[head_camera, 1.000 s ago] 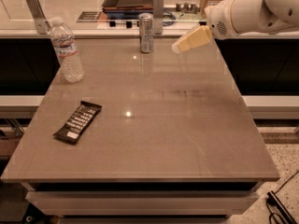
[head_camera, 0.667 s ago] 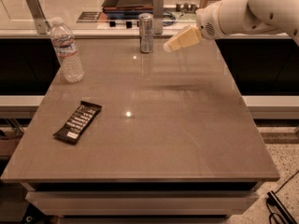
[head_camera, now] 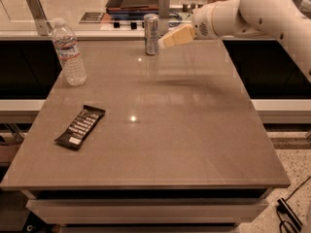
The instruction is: Move redbull can near rxbar chocolate
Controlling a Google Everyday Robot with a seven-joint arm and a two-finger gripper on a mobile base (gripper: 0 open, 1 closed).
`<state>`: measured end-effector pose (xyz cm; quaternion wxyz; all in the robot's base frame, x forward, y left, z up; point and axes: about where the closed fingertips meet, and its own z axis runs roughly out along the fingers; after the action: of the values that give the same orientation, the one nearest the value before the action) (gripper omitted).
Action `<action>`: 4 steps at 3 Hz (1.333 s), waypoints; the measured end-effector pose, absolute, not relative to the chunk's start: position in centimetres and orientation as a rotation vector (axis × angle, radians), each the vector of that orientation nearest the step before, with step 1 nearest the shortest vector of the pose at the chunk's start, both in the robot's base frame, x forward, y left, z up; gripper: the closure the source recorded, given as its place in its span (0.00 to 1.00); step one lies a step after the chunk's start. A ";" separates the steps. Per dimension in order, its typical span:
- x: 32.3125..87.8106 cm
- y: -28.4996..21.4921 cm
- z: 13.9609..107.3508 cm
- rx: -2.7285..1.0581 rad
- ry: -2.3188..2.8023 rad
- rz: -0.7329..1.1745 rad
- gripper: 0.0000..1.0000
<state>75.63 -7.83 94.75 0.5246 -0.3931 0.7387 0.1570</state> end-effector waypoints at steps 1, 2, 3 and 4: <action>77.4 -6.5 94.0 -0.912 1.747 0.413 0.00; 78.9 -4.9 93.0 -0.914 1.740 0.450 0.00; 80.3 -3.3 91.9 -0.926 1.739 0.480 0.00; 81.5 -2.1 91.3 -0.933 1.726 0.506 0.00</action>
Offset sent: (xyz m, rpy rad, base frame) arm 0.0521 0.0458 -0.0275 0.0933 0.0158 0.0440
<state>81.52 -2.09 91.28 0.5293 -0.3907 0.7227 0.2119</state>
